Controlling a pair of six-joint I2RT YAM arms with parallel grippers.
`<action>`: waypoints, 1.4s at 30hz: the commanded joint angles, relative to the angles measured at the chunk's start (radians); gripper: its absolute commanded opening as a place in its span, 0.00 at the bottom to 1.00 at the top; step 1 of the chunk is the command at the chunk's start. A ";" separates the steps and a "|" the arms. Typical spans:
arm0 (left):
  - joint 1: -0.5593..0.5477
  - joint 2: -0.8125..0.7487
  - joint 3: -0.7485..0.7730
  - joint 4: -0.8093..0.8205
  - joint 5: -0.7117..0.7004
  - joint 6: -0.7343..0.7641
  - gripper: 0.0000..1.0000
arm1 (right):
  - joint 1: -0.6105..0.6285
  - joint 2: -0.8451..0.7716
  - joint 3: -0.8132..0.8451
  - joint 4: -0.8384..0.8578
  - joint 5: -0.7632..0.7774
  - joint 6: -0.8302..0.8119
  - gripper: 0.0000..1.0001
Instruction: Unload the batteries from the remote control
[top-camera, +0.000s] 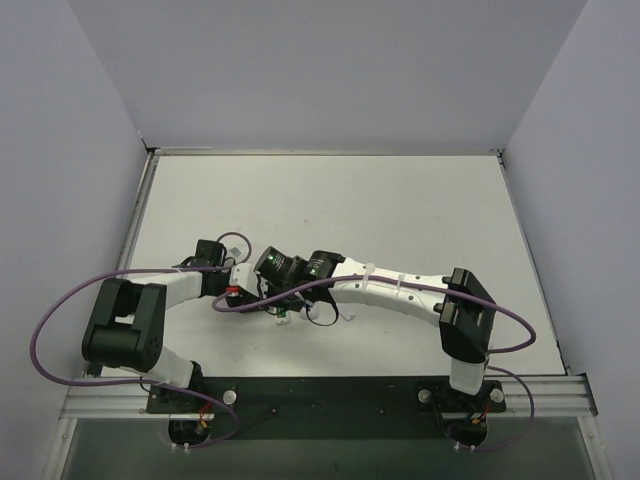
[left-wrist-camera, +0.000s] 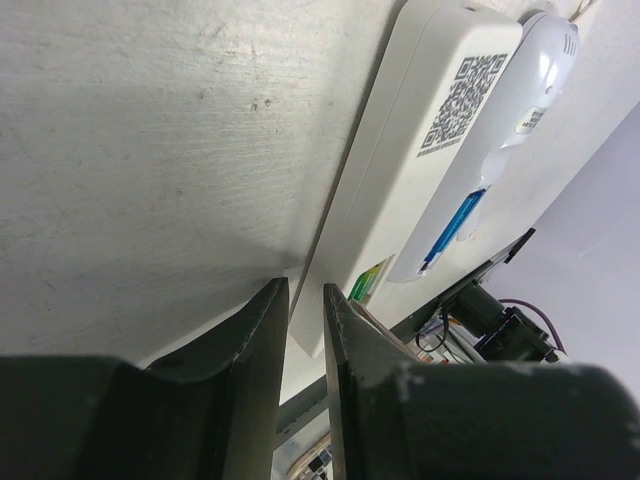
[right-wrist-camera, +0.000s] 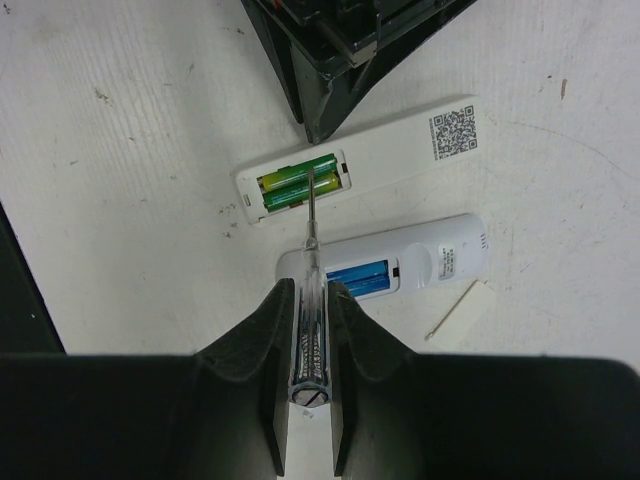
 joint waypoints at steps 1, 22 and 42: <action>0.003 0.004 0.026 0.045 -0.001 -0.005 0.31 | 0.010 -0.003 0.033 -0.070 0.045 -0.019 0.00; 0.003 0.038 0.012 0.108 0.042 -0.027 0.31 | 0.024 0.029 0.058 -0.087 0.014 -0.033 0.00; -0.003 0.032 -0.007 0.116 0.042 -0.039 0.31 | 0.033 0.155 0.154 -0.096 0.024 -0.038 0.00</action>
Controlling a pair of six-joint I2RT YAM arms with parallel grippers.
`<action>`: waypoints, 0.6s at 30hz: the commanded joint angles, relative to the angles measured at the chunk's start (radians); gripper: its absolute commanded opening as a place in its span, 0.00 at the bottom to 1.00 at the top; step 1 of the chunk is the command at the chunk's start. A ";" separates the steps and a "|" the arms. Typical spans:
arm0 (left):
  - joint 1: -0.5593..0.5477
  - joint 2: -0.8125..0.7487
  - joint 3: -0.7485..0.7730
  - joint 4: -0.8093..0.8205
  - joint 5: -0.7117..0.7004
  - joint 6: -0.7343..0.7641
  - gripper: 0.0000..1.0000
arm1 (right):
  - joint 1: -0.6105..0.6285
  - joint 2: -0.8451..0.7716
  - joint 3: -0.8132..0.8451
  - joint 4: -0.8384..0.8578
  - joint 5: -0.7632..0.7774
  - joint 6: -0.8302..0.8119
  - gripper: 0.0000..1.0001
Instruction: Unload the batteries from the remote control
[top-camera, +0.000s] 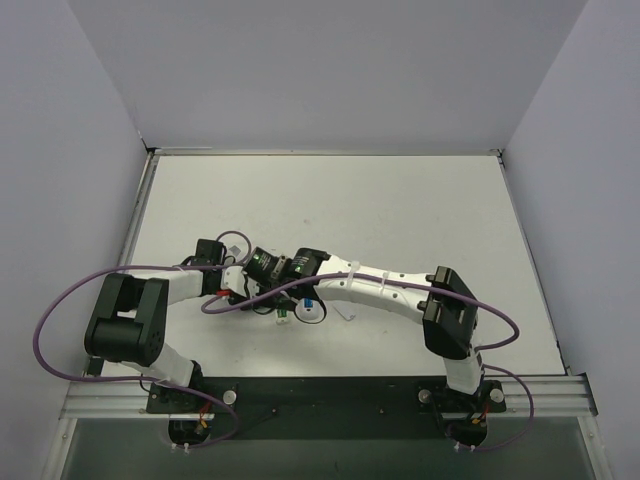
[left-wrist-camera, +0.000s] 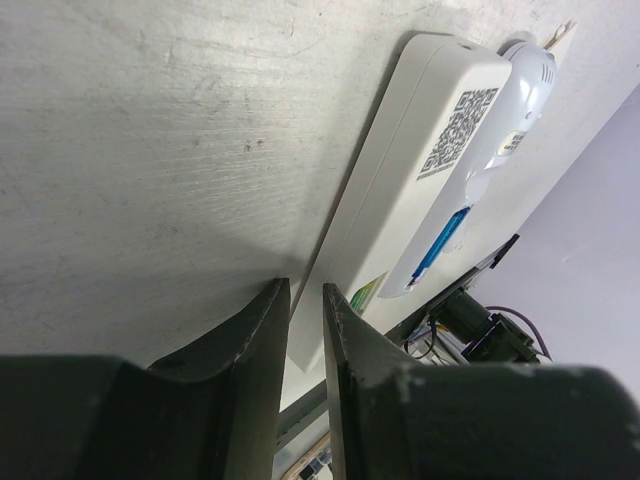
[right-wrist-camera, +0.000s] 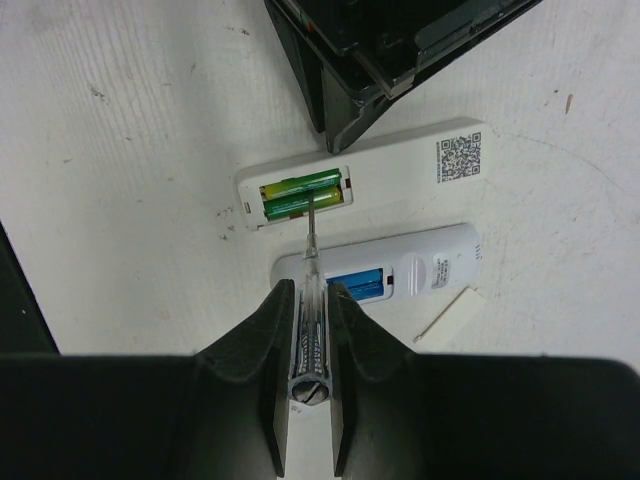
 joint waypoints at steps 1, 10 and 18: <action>-0.007 -0.005 -0.006 0.045 0.025 -0.007 0.31 | 0.018 0.060 0.015 0.006 0.005 -0.015 0.00; -0.009 -0.009 -0.024 0.076 0.048 -0.020 0.31 | 0.015 0.054 -0.036 0.038 -0.015 -0.073 0.00; -0.010 -0.035 -0.037 0.105 0.054 -0.048 0.34 | -0.027 0.034 -0.094 0.082 -0.101 -0.056 0.00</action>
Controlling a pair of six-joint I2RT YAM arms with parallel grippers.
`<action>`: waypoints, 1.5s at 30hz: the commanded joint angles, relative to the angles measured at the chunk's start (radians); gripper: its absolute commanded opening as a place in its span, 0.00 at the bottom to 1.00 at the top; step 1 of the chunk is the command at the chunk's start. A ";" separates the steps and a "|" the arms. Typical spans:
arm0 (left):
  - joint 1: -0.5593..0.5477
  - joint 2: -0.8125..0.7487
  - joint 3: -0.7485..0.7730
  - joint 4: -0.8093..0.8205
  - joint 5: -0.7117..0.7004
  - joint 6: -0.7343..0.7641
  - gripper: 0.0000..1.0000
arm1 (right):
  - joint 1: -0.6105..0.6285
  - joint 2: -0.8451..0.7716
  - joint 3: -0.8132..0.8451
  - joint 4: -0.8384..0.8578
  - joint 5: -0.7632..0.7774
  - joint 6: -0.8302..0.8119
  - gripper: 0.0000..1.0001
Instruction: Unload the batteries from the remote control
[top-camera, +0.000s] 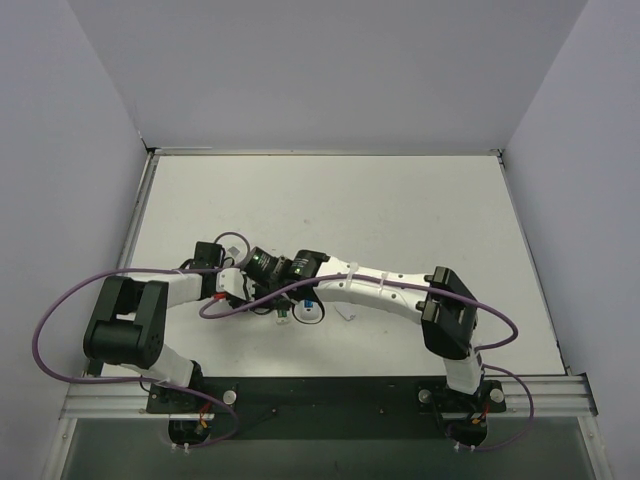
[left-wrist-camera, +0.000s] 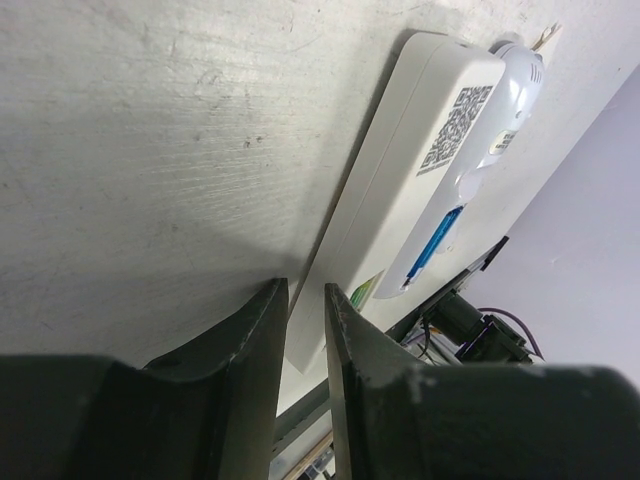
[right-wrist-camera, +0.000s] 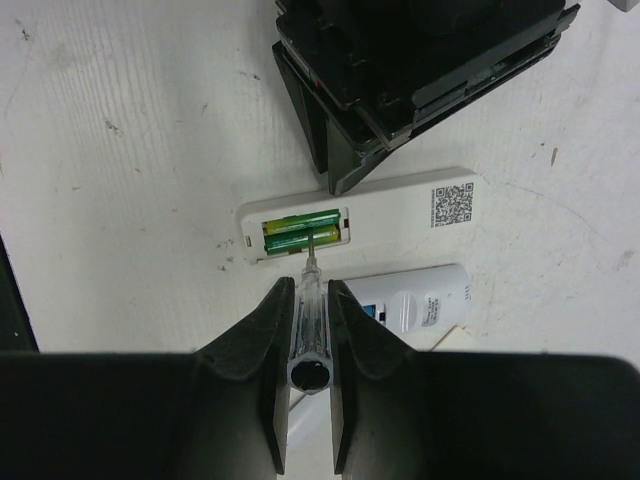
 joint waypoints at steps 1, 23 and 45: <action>-0.013 -0.022 -0.002 0.043 0.038 -0.014 0.35 | -0.034 0.014 -0.103 0.054 -0.079 0.007 0.00; -0.036 0.004 0.021 -0.039 -0.040 0.026 0.29 | -0.118 -0.199 -0.489 0.350 -0.152 0.139 0.00; -0.053 0.025 -0.006 -0.019 -0.043 0.024 0.10 | -0.107 -0.240 -0.602 0.458 -0.119 0.224 0.00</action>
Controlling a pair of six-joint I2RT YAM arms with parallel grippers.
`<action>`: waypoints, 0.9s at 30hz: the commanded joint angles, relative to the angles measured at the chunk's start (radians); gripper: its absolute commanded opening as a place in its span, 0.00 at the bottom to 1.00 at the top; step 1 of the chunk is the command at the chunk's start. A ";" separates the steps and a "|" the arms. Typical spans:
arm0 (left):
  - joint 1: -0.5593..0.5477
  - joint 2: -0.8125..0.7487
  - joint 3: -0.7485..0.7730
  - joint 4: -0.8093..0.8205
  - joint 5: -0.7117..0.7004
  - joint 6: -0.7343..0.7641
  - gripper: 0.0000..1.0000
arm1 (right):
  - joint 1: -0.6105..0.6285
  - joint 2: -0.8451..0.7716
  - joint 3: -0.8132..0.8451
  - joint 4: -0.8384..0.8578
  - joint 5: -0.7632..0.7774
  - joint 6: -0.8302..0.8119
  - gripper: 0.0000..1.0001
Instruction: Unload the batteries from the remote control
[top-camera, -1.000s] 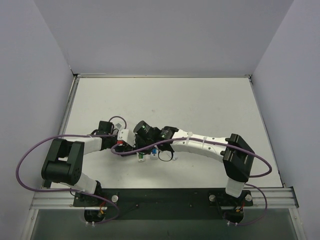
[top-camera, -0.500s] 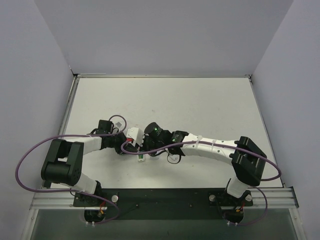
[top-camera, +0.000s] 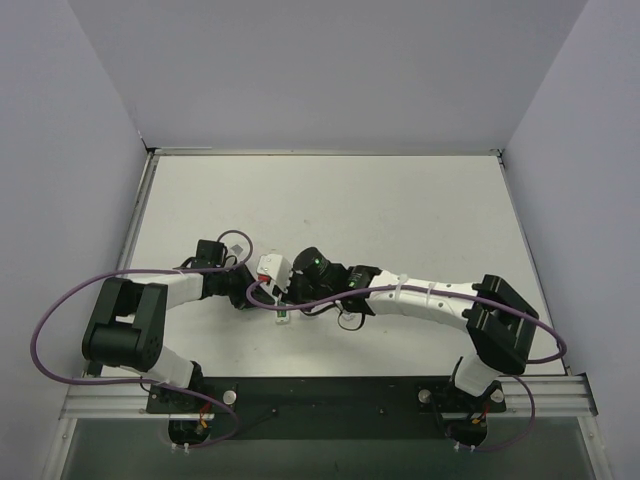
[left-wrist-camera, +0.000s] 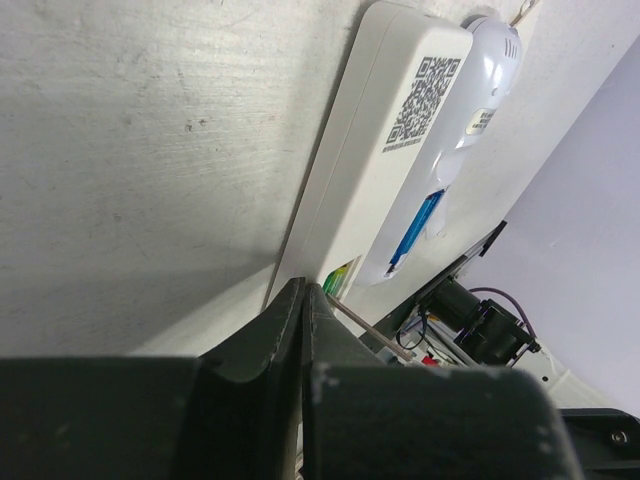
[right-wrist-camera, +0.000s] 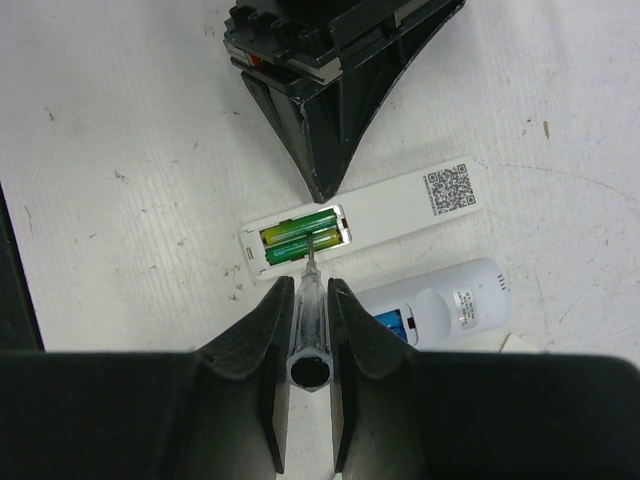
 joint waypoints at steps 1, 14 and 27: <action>-0.033 0.045 -0.024 0.011 -0.055 0.019 0.13 | 0.018 0.093 -0.001 -0.163 0.046 0.036 0.00; -0.041 0.062 -0.025 -0.004 -0.075 0.016 0.17 | 0.043 0.084 -0.052 -0.083 0.100 0.157 0.00; -0.047 0.078 -0.018 -0.023 -0.091 0.019 0.17 | 0.038 -0.012 -0.260 0.112 0.118 0.260 0.00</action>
